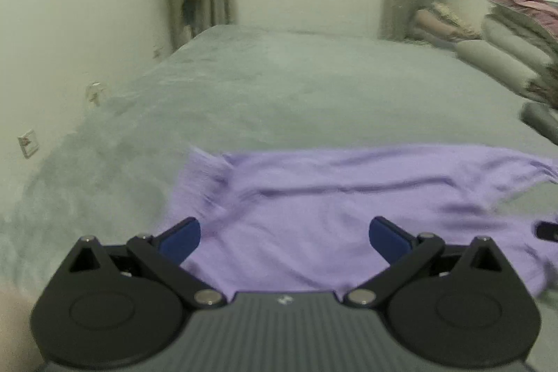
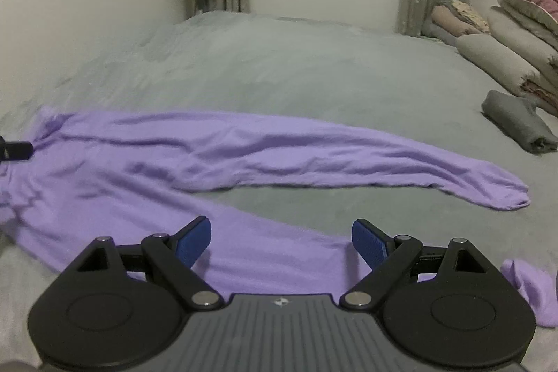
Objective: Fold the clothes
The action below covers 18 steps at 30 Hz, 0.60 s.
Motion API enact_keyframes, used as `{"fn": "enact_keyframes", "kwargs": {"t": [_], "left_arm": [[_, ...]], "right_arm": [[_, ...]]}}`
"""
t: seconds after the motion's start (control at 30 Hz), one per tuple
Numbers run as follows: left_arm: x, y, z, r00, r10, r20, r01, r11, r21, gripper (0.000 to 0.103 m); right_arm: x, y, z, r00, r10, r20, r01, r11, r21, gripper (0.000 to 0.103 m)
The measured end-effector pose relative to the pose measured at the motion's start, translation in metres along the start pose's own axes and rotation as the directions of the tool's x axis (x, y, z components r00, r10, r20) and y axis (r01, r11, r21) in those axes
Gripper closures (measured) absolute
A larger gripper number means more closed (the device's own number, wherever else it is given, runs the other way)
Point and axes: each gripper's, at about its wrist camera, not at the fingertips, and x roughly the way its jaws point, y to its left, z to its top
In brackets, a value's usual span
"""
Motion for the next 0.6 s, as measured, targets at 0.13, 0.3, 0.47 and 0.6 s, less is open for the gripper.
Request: {"fn": "enact_keyframes", "kwargs": {"t": [0.13, 0.3, 0.47, 0.6], "left_arm": [[0.041, 0.035, 0.030, 0.995, 0.020, -0.095, -0.026, 0.997, -0.069, 0.000], [0.069, 0.060, 0.050, 0.990, 0.091, -0.111, -0.098, 0.993, -0.065, 0.000], [0.086, 0.067, 0.049, 0.985, 0.142, -0.095, -0.152, 0.983, -0.099, 0.004], [0.091, 0.069, 0.040, 0.988, 0.126, -0.086, -0.138, 0.979, -0.153, 0.031]], "right_arm": [[0.005, -0.012, 0.003, 1.000, -0.005, -0.012, 0.005, 0.998, 0.066, 0.015], [0.006, -0.012, 0.002, 1.000, -0.022, -0.016, 0.022, 0.999, 0.049, 0.015], [0.004, -0.005, 0.000, 1.000, -0.012, -0.003, 0.012, 1.000, 0.020, 0.015], [0.006, -0.001, -0.001, 1.000, -0.009, -0.010, 0.009, 1.000, 0.013, 0.015]]}}
